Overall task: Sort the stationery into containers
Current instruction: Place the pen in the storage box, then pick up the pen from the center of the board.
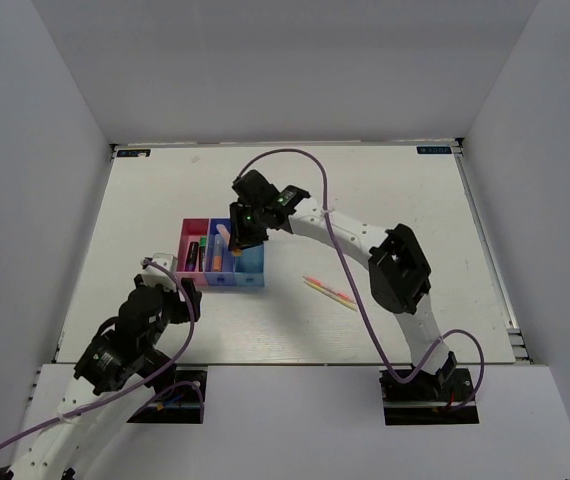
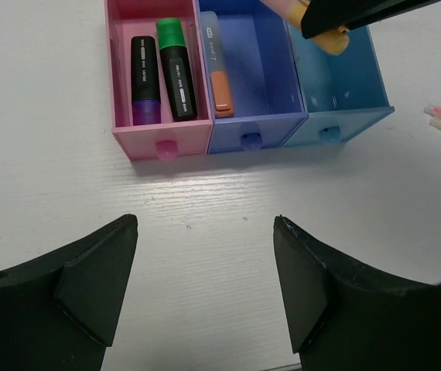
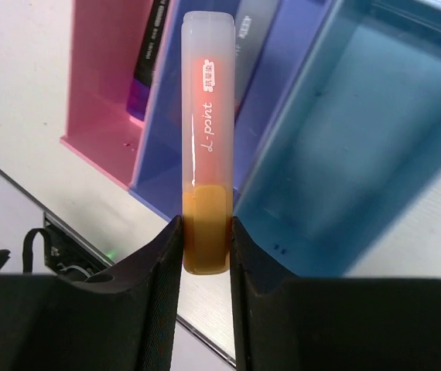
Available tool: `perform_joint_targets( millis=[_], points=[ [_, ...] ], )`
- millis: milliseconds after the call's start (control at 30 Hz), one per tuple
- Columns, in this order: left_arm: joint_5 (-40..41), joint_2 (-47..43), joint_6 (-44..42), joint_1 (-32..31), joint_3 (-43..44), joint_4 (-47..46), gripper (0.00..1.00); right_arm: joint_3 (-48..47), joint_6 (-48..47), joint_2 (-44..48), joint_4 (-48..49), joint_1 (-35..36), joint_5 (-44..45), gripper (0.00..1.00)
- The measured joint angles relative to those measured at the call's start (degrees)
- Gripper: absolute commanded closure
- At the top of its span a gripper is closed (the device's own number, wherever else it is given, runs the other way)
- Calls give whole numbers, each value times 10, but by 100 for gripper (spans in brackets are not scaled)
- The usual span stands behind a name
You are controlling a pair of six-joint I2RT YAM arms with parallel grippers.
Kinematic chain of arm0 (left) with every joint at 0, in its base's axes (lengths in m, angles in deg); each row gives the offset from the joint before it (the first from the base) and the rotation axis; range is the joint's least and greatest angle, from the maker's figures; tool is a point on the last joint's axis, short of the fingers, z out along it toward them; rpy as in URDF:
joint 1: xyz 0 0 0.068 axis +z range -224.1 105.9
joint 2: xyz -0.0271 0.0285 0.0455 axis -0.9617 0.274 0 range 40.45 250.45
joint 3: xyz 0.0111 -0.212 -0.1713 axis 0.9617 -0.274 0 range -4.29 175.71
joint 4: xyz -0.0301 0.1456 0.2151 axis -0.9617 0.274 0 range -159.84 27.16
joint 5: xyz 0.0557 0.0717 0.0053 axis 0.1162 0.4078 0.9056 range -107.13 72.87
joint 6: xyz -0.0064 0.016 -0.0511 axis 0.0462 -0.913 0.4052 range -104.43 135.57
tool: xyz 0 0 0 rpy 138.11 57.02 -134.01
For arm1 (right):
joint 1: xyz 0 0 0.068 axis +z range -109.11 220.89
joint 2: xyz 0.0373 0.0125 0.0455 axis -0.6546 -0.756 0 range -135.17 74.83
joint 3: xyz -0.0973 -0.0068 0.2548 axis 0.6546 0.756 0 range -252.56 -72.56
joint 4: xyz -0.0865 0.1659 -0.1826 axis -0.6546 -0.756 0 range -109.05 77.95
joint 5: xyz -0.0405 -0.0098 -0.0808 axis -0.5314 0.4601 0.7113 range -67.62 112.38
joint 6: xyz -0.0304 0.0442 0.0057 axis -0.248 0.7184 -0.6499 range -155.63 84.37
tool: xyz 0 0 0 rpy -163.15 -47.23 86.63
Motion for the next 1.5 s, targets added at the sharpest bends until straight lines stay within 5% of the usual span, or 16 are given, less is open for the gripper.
perform_joint_targets(
  millis=[233, 467, 700, 767, 800, 833, 900, 967, 1067, 1133, 1167, 1200, 1333, 1500],
  points=[
    [7, -1, 1, 0, -6, 0, 19, -5, 12, -14, 8, 20, 9, 99],
    [9, -1, 1, 0, -6, -3, 19, -5, 8, -23, 8, 23, 17, 60],
    [-8, 0, -4, 0, -7, -8, 21, -5, -17, -23, 23, 23, 8, 50],
    [-26, 2, -6, 0, -9, -15, 39, -5, -29, -23, 24, 23, 2, 57],
    [-38, 6, -9, 0, -11, -21, 49, -5, -40, -22, 24, 22, -2, 72],
    [-52, 13, -11, 0, -12, -28, 72, -5, -57, -19, 23, 22, -6, 81],
    [-80, 36, -15, 0, -15, -41, 91, -4, -96, -8, 19, 21, -10, 100],
    [-121, 73, -19, 0, -14, -54, 100, 9, -155, 18, 23, 19, -5, 100],
    [-168, 136, -18, 0, -9, -65, 93, 85, -243, 109, 33, 11, 0, 97],
    [-186, 161, -21, 0, 3, -63, 72, 166, -297, 188, 51, -4, -6, 61],
    [-191, 165, -24, 0, 8, -64, 53, 206, -325, 228, 54, -16, -10, 57],
    [-193, 162, -28, 0, 13, -64, 46, 244, -356, 266, 54, -30, -11, 57],
    [-199, 121, -32, 0, 14, -66, 40, 350, -447, 349, 48, -80, 0, 89],
    [-210, 97, -32, 0, -3, -70, 40, 441, -521, 344, 28, -92, 14, 87]
  ],
)
